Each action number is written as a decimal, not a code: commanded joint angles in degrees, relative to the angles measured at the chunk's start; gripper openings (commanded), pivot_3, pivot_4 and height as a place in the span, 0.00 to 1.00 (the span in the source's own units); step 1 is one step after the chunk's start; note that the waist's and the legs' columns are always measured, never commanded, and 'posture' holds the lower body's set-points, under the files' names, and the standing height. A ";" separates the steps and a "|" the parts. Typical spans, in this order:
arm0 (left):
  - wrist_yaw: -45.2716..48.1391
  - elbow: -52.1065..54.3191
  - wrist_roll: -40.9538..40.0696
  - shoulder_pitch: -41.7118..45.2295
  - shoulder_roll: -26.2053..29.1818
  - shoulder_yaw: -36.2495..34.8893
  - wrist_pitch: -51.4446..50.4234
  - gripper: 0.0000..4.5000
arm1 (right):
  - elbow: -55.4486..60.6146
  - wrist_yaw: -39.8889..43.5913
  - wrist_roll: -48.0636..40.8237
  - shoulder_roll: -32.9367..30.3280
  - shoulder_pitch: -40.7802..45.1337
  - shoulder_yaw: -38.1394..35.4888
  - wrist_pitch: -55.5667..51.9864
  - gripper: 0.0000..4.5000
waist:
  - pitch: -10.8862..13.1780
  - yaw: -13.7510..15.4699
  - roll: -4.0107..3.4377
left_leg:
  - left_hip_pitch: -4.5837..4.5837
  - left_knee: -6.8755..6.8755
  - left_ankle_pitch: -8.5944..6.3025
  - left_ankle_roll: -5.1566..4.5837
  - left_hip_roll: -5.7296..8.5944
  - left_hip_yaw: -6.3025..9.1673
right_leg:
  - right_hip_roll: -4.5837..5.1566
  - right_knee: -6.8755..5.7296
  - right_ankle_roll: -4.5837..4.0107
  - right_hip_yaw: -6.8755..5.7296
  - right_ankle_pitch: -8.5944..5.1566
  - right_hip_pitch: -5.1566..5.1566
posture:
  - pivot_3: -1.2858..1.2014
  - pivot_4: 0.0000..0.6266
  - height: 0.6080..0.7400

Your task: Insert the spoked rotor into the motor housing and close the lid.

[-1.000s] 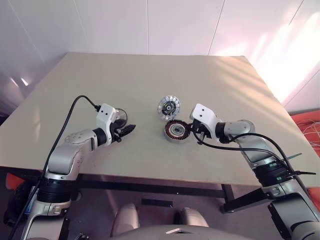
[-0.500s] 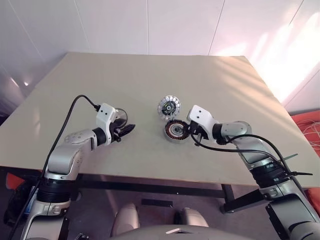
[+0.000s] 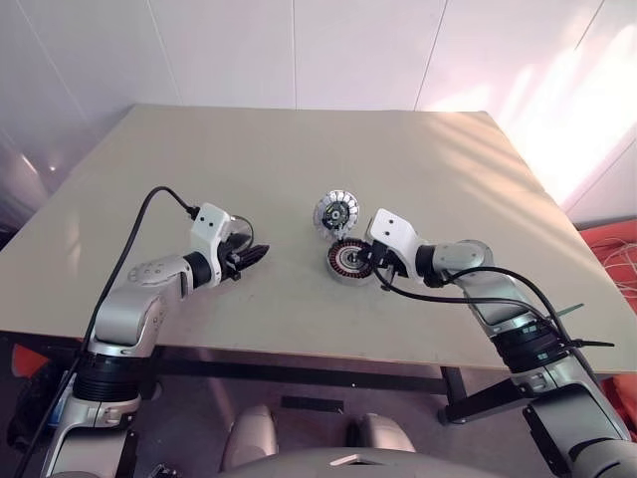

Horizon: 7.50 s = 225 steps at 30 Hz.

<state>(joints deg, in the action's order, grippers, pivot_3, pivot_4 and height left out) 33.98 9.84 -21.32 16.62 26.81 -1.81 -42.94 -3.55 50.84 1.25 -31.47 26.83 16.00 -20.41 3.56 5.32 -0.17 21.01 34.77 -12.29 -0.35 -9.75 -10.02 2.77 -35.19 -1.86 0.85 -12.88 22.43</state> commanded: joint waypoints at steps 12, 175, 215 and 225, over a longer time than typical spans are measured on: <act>0.15 0.52 -0.01 1.03 0.45 -0.59 1.47 0.60 | 2.04 -1.13 -0.63 1.39 1.46 -0.88 1.08 0.03 | 0.00 0.00 0.00 | 0.00 0.00 0.03 0.03 0.00 0.01 | 0.00 -0.03 0.00 0.00 0.00 0.00 | 0.52 0.00 1.00; 0.56 0.82 0.14 0.15 1.80 -0.45 1.98 0.60 | 0.28 -2.52 -3.99 4.42 1.95 -4.90 2.23 0.03 | -0.05 -1.29 0.13 | 0.06 -0.02 0.10 0.14 -0.02 0.06 | 0.00 -0.03 -0.03 -0.10 -0.01 0.09 | 0.52 0.00 1.00; -7.27 3.71 -11.00 -8.34 1.04 -19.10 -6.72 0.77 | -2.05 -2.10 -5.51 2.84 3.01 -6.87 3.74 0.02 | -0.03 -1.37 0.15 | 0.09 -0.03 0.10 0.13 -0.03 0.08 | 0.00 -0.02 -0.06 -0.17 -0.03 0.09 | 0.52 0.00 1.00; -12.40 -3.68 -11.28 -4.51 -1.37 -21.25 -6.80 0.77 | -2.75 -1.71 -5.42 3.09 3.44 -6.60 4.20 0.02 | -0.02 -1.28 0.17 | 0.10 -0.03 0.09 0.12 -0.02 0.10 | 0.00 -0.02 -0.06 -0.18 -0.03 0.08 | 0.52 0.00 1.00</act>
<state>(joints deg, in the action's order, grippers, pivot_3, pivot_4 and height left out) 22.25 6.04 -31.73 10.58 25.60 -22.60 -49.89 -7.38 49.08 -3.84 -28.37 28.64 9.74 -17.15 3.53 4.04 0.00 21.11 34.74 -12.20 -0.22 -9.77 -9.93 2.77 -35.21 -1.92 0.67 -12.91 22.51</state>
